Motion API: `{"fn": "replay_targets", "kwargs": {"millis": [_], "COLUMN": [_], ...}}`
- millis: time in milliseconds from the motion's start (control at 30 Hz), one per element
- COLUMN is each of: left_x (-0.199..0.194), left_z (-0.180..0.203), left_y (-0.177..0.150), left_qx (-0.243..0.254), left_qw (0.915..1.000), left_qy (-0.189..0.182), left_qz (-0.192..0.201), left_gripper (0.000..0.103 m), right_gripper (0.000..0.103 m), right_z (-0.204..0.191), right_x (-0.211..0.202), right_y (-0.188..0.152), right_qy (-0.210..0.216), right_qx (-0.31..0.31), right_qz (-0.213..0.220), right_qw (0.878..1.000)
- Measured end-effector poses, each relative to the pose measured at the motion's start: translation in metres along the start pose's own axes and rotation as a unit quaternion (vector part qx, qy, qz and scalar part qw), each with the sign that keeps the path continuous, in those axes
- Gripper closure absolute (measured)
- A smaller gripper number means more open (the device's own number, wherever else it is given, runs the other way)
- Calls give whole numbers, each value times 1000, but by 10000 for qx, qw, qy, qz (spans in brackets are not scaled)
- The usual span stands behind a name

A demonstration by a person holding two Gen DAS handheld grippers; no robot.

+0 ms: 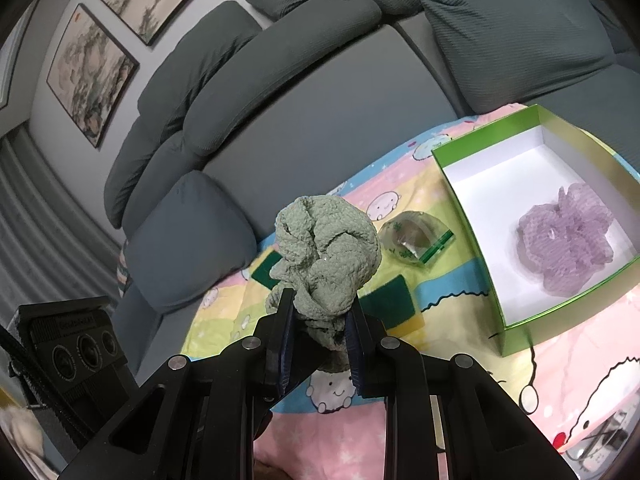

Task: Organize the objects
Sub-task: 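Carry the grey-green cloth over the white box and lower it inside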

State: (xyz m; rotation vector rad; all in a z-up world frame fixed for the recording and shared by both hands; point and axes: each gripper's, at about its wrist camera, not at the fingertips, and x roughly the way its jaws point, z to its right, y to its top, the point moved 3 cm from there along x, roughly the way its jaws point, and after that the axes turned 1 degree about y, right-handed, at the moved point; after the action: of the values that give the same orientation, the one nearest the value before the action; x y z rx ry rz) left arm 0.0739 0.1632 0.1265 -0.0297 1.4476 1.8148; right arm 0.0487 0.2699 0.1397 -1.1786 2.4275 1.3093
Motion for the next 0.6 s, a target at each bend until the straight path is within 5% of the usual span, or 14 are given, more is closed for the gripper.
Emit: {"fn": "replay_targets", "kwargs": {"millis": [600], "left_x": [22], "left_z": [35], "left_y": [71], "left_qx": [274], "left_qw": [9996], "left_qy": [27], "left_qz": [114], "left_gripper": [85], "right_gripper": [77], "right_z": [-1], "right_x": [-16], "right_y": [75], "right_qy": [-28], "right_qx": [-193], "right_qz": [257], "right_qw": [9995]}}
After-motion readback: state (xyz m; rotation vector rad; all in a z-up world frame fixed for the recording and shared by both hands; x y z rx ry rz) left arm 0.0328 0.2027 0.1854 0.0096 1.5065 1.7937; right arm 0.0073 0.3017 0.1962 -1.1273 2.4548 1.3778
